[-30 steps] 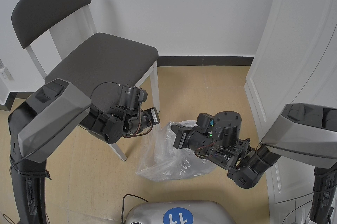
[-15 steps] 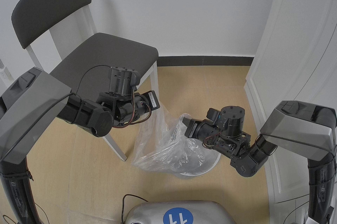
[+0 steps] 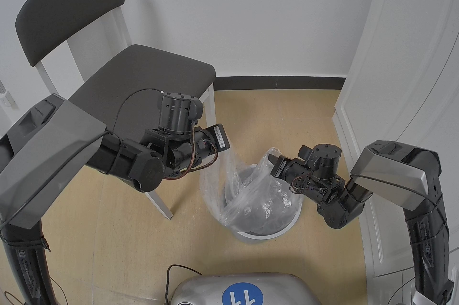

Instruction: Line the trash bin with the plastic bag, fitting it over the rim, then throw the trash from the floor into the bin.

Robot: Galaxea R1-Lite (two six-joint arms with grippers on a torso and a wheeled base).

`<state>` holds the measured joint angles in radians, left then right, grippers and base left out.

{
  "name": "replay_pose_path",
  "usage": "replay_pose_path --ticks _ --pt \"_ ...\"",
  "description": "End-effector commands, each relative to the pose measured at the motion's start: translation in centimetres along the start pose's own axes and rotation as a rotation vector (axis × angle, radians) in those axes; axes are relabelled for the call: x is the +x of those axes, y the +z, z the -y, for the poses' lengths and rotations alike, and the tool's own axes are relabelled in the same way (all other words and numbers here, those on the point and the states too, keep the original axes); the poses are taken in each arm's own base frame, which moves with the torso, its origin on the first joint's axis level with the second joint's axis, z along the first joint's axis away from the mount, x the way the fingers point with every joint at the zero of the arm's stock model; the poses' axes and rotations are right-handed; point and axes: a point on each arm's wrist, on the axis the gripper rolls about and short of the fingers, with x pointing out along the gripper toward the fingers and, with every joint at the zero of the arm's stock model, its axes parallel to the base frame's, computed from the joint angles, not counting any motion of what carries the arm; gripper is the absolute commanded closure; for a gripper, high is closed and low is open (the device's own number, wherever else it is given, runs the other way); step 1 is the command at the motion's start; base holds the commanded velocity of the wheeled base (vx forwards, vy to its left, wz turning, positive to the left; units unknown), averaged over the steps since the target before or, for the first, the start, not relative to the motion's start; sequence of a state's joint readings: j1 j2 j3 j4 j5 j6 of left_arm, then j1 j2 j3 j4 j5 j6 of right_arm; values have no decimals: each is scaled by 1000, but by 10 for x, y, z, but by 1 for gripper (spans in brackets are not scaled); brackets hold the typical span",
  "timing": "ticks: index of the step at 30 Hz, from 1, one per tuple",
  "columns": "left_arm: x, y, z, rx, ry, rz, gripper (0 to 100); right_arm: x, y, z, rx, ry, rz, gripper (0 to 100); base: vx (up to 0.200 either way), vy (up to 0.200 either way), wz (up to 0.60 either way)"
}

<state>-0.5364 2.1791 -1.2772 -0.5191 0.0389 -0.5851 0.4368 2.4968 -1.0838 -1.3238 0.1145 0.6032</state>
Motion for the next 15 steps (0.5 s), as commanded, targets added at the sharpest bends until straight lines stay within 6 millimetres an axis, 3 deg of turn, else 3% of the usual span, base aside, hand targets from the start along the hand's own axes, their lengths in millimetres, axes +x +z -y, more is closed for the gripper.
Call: replay_pose_path --ticks 1,10,15 --pt "4 -8 1 4 -2 -15 100 12 -18 16 3 -12 -19 100 0 0 0" --pt "19 -40 6 27 -5 -90 100 5 -27 26 9 -42 -43 100 0 0 0" --pt "27 -59 9 39 -9 -126 100 -10 -39 6 27 28 -37 100 0 0 0"
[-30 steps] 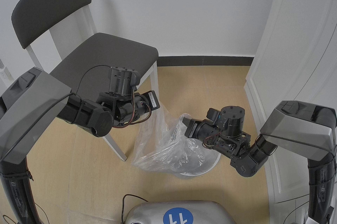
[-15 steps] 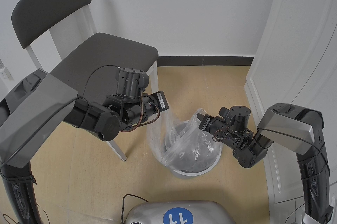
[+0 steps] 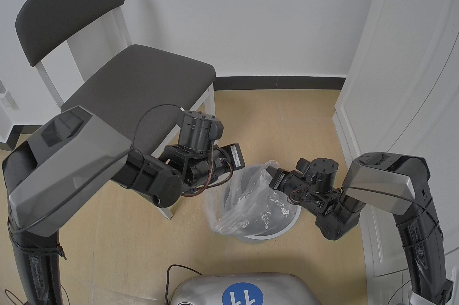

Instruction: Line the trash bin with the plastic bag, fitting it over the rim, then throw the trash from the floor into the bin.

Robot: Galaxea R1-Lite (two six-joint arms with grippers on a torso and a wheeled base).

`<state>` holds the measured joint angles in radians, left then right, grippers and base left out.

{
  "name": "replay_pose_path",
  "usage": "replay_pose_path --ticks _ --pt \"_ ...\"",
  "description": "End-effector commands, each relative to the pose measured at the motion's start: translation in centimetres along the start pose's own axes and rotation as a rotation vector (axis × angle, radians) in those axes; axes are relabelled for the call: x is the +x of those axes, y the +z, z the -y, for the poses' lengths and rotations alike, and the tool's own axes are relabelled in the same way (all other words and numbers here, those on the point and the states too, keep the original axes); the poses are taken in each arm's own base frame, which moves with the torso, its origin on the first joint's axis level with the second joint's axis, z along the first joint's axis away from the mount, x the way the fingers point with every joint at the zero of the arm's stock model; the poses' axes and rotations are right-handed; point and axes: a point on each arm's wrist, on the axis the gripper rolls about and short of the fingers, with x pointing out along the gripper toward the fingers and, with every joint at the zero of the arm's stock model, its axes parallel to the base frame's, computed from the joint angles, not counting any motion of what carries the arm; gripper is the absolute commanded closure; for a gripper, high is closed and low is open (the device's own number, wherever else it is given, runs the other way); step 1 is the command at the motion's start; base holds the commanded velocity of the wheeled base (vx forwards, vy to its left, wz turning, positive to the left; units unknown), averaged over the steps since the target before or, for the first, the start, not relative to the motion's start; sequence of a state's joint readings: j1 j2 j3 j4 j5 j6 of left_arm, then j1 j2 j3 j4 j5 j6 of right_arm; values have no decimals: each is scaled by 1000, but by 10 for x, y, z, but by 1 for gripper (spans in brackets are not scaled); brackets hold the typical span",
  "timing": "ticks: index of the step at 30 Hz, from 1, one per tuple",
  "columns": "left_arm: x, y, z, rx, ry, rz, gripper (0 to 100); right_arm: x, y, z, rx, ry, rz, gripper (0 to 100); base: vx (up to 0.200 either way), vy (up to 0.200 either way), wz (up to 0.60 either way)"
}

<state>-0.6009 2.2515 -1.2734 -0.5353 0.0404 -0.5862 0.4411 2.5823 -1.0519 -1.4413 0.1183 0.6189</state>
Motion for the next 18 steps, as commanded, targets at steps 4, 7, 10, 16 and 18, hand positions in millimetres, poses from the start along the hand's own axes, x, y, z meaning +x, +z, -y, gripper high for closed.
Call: replay_pose_path --ticks 4,7,10,16,18 --pt "22 -36 0 24 5 -75 100 -9 -26 -14 9 33 -60 100 0 0 0" --pt "30 -41 3 30 -3 -79 100 -19 -23 -8 9 0 -72 100 0 0 0" --pt "44 -43 7 32 -14 -75 100 -40 -9 -1 14 -41 -64 100 0 0 0" --pt "64 -57 22 50 -52 -85 100 -76 2 17 21 -133 -83 100 0 0 0" --pt "70 -61 31 58 -66 -95 100 -87 7 21 15 -163 -90 100 0 0 0"
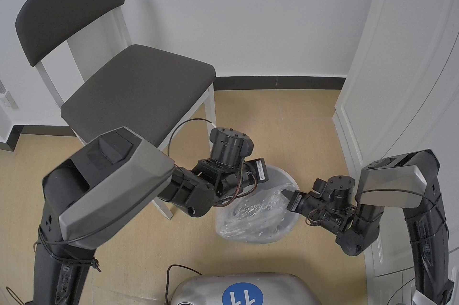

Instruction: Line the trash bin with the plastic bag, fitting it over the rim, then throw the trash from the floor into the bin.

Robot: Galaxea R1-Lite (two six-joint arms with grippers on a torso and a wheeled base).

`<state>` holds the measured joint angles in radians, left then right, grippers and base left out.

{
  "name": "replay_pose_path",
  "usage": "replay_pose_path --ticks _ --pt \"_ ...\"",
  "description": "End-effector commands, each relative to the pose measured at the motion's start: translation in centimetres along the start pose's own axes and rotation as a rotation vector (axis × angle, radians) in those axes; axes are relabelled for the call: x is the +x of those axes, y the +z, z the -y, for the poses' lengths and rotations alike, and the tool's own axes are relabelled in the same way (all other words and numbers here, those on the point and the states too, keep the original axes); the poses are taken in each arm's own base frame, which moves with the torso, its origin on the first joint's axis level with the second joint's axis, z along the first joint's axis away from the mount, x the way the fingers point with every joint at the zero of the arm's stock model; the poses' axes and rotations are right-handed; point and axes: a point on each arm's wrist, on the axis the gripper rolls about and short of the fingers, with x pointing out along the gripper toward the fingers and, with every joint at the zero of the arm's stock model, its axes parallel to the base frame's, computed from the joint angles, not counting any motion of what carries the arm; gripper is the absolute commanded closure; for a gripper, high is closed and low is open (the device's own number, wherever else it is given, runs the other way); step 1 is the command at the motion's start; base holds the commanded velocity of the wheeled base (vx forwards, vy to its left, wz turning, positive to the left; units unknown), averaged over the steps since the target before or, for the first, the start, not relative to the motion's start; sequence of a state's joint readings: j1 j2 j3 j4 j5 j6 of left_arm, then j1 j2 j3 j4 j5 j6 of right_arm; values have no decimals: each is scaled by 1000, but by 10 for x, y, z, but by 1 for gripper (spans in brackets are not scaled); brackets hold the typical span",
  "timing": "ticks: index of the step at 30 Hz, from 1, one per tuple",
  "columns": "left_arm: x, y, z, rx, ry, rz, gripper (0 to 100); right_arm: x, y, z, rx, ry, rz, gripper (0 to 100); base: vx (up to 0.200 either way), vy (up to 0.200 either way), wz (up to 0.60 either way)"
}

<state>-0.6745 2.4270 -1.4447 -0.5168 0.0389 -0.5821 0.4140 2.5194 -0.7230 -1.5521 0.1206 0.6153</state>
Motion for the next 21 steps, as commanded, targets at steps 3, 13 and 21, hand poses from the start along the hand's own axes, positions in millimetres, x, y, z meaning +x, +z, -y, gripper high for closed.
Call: replay_pose_path --ticks 3,13,21 --pt "35 -22 19 28 -25 -59 100 -35 26 12 -4 -71 32 100 0 0 0" --pt "80 -39 22 83 -15 -144 100 -46 36 5 -54 -68 48 100 0 0 0" --pt "92 -43 1 61 -57 -157 100 -45 25 0 -77 -60 15 100 0 0 0"
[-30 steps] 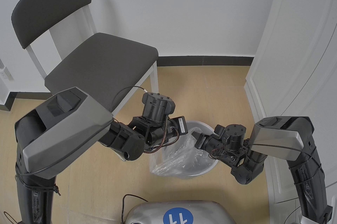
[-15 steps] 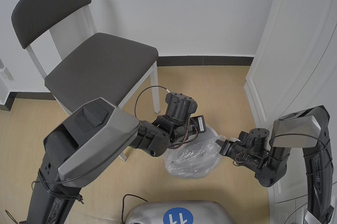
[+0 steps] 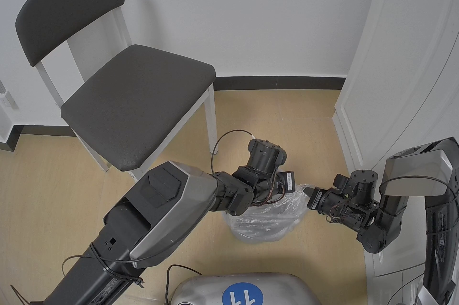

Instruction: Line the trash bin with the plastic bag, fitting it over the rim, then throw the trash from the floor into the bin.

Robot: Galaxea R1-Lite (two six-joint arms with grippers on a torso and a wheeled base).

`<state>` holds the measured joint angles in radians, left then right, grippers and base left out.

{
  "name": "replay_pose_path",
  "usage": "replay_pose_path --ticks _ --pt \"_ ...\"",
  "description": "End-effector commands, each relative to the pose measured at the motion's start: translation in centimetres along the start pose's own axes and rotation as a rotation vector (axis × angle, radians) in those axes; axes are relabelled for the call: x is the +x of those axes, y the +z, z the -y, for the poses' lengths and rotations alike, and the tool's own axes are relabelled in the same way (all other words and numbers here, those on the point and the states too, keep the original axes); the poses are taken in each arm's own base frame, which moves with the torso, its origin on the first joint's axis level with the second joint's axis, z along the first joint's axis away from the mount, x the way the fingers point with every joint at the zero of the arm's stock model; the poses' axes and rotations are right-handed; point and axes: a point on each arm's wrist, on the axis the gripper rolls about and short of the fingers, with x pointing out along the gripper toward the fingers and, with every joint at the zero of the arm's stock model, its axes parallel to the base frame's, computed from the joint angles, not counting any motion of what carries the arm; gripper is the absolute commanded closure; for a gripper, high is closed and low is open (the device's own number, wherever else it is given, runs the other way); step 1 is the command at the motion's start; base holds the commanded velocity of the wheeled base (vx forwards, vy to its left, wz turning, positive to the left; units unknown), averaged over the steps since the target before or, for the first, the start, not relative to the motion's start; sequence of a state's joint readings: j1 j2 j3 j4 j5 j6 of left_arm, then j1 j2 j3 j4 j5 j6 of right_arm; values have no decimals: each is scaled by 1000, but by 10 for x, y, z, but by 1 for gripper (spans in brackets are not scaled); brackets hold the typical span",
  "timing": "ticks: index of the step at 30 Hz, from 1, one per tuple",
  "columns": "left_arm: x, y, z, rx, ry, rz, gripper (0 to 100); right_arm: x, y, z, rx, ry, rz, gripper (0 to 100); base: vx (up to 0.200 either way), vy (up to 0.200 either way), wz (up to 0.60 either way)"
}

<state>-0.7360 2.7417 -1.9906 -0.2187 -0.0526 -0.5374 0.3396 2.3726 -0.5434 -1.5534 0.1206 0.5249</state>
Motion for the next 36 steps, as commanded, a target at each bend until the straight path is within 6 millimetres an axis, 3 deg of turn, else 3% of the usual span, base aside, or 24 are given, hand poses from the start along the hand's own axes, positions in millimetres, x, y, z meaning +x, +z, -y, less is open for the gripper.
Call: replay_pose_path --ticks 1,10,15,16,23,31,36 --pt "13 -7 -33 -24 33 -15 100 1 -4 -5 -9 15 -1 100 0 0 0" --pt "-10 51 -70 -64 -2 139 100 3 -7 -6 -13 21 -8 100 0 0 0" --pt "-22 73 -77 -75 -7 215 100 22 -7 -5 -16 37 30 100 0 0 0" --pt "-23 77 -78 -75 -13 254 100 34 -7 -3 -16 32 61 100 0 0 0" --pt "-17 73 -76 -65 -24 316 100 60 -7 -7 -5 54 128 100 0 0 0" --pt "-4 57 -70 -54 -41 331 100 67 -20 0 44 50 99 100 0 0 0" --pt "-2 52 -65 -52 -37 326 100 78 -30 -12 109 94 93 100 0 0 0"
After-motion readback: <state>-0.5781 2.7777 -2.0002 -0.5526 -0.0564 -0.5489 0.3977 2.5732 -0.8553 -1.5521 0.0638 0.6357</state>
